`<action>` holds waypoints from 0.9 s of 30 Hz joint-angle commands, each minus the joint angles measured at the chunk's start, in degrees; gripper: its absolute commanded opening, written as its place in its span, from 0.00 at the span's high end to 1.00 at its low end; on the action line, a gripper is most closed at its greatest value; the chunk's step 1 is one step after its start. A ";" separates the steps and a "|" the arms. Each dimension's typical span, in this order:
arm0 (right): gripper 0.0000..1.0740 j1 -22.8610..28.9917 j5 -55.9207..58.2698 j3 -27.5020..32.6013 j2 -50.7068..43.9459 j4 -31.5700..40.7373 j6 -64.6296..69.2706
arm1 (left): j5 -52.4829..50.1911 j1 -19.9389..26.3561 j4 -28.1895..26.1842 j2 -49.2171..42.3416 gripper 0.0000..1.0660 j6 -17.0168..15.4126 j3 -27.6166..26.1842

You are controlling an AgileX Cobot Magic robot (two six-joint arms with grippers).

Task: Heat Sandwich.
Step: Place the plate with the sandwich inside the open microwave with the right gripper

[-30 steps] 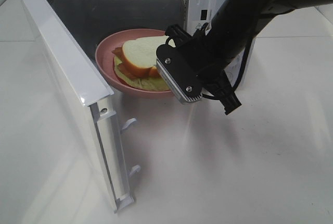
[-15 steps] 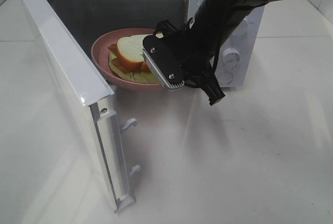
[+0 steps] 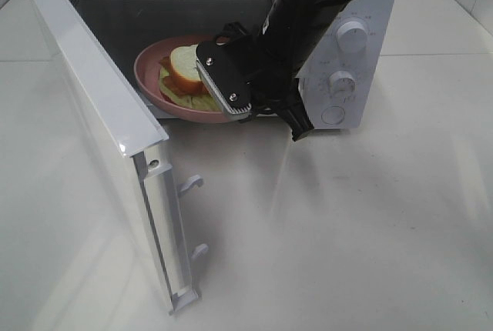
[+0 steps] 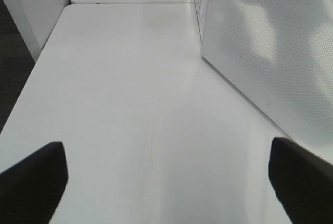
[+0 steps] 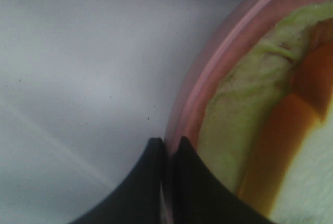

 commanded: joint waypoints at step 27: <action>1.00 -0.11 4.81 -19.48 12.03 -6.30 11.57 | -0.46 0.06 0.23 -1.55 0.03 -0.11 0.11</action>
